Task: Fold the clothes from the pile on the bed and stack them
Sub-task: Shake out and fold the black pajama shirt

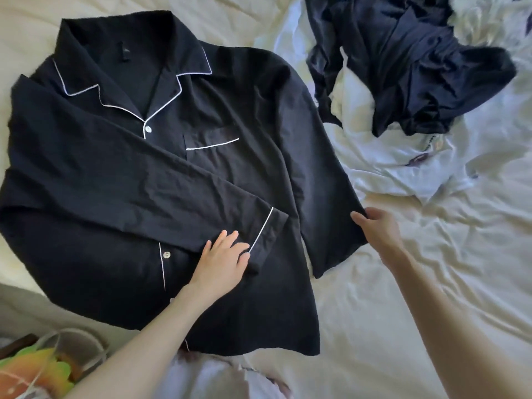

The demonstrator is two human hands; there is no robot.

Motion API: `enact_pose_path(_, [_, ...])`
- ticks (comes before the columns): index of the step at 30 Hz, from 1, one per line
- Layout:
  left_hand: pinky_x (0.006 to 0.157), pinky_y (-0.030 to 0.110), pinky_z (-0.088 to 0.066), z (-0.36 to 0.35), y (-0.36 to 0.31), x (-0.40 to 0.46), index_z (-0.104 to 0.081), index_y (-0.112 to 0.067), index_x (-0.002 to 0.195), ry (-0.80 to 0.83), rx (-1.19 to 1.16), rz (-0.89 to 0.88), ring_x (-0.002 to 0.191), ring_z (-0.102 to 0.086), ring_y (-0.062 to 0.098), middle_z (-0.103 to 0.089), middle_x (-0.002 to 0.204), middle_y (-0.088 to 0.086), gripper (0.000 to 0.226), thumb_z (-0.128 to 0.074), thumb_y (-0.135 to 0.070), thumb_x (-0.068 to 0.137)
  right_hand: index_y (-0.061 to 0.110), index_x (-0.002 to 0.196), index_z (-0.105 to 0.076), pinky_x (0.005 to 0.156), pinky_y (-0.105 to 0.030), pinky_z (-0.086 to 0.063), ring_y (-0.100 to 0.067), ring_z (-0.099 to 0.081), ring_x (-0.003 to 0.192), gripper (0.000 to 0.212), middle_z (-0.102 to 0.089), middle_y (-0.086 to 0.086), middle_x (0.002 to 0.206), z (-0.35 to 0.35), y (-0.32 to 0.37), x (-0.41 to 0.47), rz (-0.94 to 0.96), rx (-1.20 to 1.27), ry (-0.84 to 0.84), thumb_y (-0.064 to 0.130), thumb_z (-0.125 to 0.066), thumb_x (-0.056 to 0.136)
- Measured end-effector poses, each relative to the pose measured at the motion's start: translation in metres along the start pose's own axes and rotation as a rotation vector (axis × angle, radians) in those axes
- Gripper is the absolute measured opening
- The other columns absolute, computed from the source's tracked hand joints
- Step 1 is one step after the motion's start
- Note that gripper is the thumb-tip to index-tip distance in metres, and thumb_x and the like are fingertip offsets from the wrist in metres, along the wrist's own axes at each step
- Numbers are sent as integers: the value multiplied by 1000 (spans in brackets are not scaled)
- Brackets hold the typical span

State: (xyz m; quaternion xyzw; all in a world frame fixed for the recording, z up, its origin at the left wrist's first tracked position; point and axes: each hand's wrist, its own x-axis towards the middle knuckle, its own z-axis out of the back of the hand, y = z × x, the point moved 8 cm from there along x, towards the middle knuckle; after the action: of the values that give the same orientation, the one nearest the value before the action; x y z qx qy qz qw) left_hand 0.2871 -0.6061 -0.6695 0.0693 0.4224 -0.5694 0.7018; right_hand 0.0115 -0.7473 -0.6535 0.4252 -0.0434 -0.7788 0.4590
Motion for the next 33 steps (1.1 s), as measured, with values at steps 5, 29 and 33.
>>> enact_pose_path(5, [90,24,-46,10,-34,2,-60,-31,112,68,-970,222,103,-60,3,-66,114,-10,24,-43,-39,97,28,67,-56,53,-15,-35,-1,-47,52,25,-50,16,50,-23,48,-69,335,4,69,21,-56,91])
enact_pose_path(29, [73,33,-49,-27,-21,-2,-55,-9,118,-14,-469,468,93,-55,21,-41,123,6,38,-62,-30,88,10,108,-66,89,-40,-52,-26,-63,98,21,-68,-8,103,-91,-49,-79,-282,227,192,18,-60,90])
enact_pose_path(33, [61,18,-42,-2,-26,-5,-60,-15,97,-189,-562,350,78,-54,9,-46,114,-1,9,-57,-21,91,5,82,-66,87,-48,-51,-25,-60,79,11,-63,-7,78,-80,-39,-88,-230,243,139,15,-63,87])
